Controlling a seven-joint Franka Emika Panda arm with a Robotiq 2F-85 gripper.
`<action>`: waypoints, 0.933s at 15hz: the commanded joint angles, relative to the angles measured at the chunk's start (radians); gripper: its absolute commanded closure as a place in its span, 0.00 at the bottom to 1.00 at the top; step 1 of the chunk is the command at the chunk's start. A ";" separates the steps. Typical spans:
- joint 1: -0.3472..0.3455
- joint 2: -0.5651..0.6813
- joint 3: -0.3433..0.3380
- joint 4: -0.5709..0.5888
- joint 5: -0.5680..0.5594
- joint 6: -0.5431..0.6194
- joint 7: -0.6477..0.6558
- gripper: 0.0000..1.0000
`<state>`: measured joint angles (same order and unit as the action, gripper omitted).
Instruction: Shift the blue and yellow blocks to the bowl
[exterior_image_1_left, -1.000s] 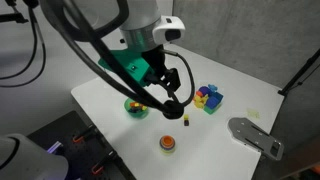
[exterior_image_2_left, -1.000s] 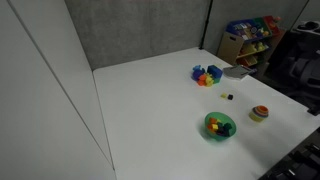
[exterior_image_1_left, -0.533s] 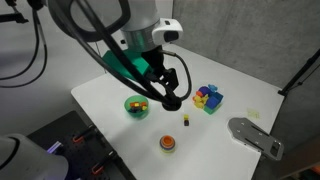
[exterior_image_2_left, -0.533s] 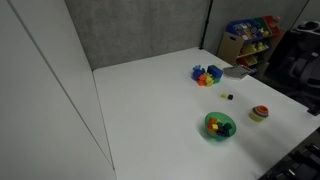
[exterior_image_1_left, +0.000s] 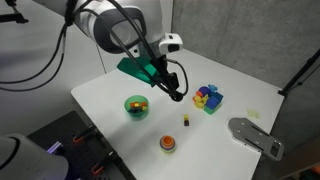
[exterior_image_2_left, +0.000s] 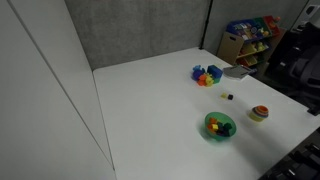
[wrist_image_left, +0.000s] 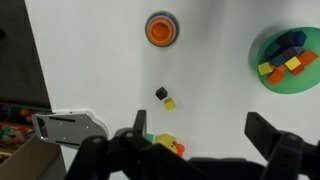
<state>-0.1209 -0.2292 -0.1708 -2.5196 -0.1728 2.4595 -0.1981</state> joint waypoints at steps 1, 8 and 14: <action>0.006 0.165 0.010 0.085 0.042 0.092 0.021 0.00; 0.000 0.475 0.033 0.252 0.089 0.230 0.072 0.00; 0.003 0.709 0.027 0.449 0.124 0.218 0.216 0.00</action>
<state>-0.1177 0.3739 -0.1429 -2.1873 -0.0805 2.7009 -0.0493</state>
